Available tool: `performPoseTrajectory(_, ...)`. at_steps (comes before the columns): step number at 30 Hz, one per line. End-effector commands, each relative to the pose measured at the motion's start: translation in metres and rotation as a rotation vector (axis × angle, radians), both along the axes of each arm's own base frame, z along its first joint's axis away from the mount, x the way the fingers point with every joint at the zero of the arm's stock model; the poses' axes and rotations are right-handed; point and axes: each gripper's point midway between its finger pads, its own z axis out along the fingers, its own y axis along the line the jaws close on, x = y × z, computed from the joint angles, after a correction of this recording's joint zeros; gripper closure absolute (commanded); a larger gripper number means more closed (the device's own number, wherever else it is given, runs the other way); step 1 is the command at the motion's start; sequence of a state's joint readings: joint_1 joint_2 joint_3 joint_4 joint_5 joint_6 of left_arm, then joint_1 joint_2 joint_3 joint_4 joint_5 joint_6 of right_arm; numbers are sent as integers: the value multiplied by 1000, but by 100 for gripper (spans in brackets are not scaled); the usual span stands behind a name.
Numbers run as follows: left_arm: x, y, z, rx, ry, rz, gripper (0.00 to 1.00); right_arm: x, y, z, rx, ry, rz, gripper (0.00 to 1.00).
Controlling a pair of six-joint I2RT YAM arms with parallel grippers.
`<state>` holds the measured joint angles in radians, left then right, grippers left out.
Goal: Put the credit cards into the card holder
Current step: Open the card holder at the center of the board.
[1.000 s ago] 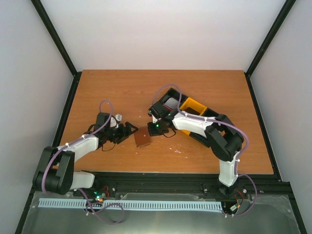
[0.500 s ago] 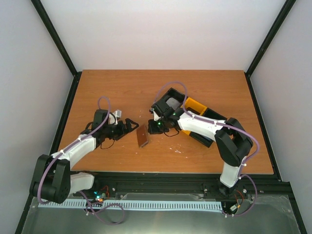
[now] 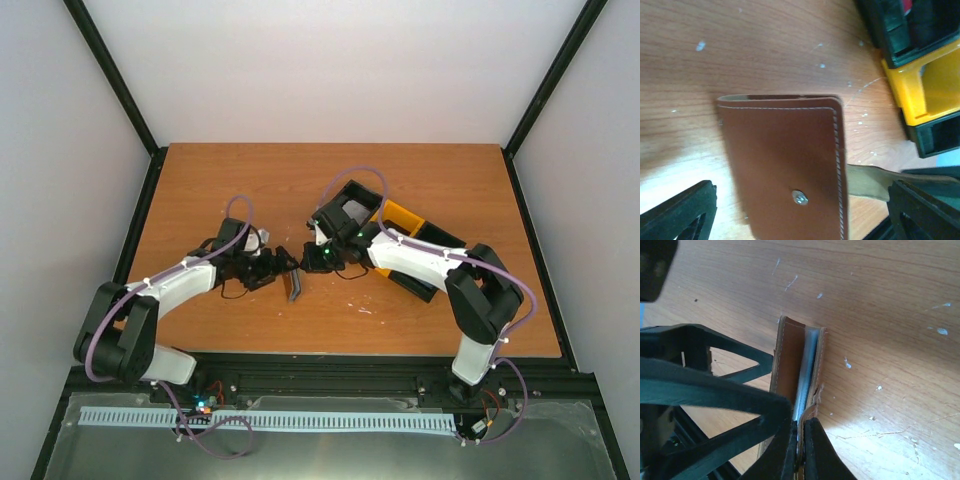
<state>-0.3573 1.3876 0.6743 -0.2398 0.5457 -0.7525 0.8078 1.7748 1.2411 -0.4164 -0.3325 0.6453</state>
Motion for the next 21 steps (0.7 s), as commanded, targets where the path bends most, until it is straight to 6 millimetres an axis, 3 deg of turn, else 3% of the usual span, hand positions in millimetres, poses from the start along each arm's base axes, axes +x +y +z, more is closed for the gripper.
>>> performPoseTrajectory(1, 4, 6, -7, 94, 27, 35, 9, -1, 3, 17, 46, -21, -1, 97)
performPoseTrajectory(8, 8, 17, 4, 144, -35, 75, 23, 1, -3, 11, 3, -31, -13, 97)
performPoseTrajectory(14, 4, 21, -11, 178, 13, 70, 37, 2, -2, 9, -10, -33, -15, 97)
performPoseTrajectory(21, 0, 53, -22, 343, 27, 154, 37, 10, -22, 0, -135, -83, -63, 97)
